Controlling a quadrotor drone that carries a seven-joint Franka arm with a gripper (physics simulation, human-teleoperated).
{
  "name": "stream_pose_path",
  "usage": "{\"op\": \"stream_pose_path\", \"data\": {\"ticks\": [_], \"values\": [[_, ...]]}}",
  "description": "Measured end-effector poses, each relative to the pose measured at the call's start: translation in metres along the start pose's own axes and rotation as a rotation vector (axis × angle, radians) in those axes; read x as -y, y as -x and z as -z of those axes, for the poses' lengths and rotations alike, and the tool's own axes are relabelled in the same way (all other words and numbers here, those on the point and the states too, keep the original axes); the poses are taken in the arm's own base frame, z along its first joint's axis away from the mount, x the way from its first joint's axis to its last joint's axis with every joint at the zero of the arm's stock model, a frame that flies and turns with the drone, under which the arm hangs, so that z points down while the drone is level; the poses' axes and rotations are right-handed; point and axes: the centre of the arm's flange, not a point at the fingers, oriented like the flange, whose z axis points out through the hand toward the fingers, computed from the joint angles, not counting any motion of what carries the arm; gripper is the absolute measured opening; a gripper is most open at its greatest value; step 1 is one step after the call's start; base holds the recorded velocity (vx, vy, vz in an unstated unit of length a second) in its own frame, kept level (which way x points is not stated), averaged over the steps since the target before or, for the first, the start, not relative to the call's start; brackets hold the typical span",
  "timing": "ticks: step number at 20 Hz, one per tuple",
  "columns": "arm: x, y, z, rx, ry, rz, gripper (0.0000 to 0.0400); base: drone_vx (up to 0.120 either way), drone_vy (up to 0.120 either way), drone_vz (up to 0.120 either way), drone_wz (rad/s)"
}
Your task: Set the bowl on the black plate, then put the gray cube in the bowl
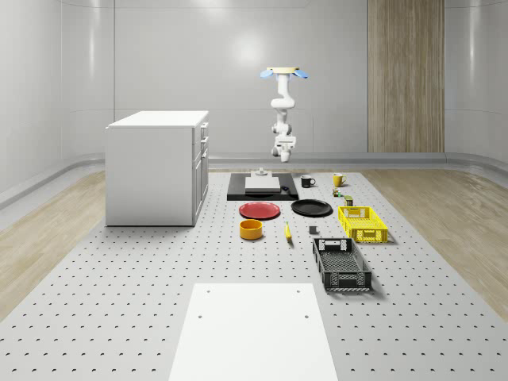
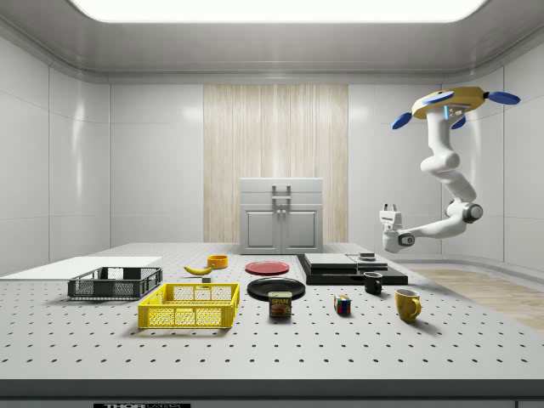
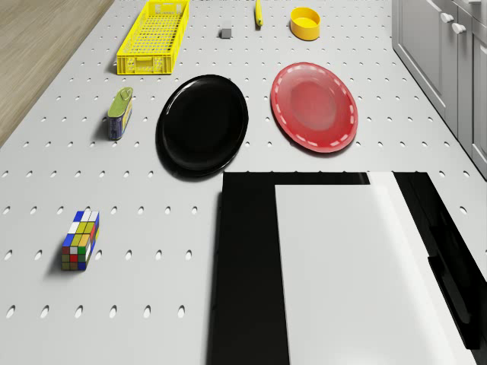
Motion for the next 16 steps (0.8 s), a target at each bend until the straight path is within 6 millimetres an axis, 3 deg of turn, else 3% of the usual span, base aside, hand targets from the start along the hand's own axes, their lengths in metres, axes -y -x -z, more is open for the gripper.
{"op": "stream_pose_path", "data": {"ticks": [4,13,16], "values": [[0.001,0.001,0.0,-0.01,0.006,0.0,0.04,0.12,-0.12,0.0,0.0],[0.006,0.008,0.0,-0.076,0.062,0.001,0.04,0.12,-0.004,0.0,0.0],[0.011,0.013,-0.001,-0.129,0.112,0.002,0.04,0.12,-0.107,0.0,0.0]]}}
